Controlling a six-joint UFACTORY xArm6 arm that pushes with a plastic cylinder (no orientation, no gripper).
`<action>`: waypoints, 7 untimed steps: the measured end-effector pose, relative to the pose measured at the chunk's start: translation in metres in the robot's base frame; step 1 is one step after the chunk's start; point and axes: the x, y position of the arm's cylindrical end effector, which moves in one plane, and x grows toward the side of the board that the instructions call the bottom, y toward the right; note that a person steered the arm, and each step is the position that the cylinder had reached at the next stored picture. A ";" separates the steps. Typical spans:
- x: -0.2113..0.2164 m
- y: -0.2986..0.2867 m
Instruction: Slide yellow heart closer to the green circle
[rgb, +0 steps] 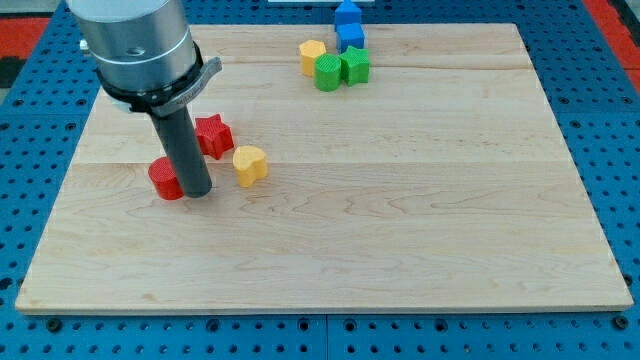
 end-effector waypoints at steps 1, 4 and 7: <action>-0.008 0.032; -0.044 0.067; -0.044 0.059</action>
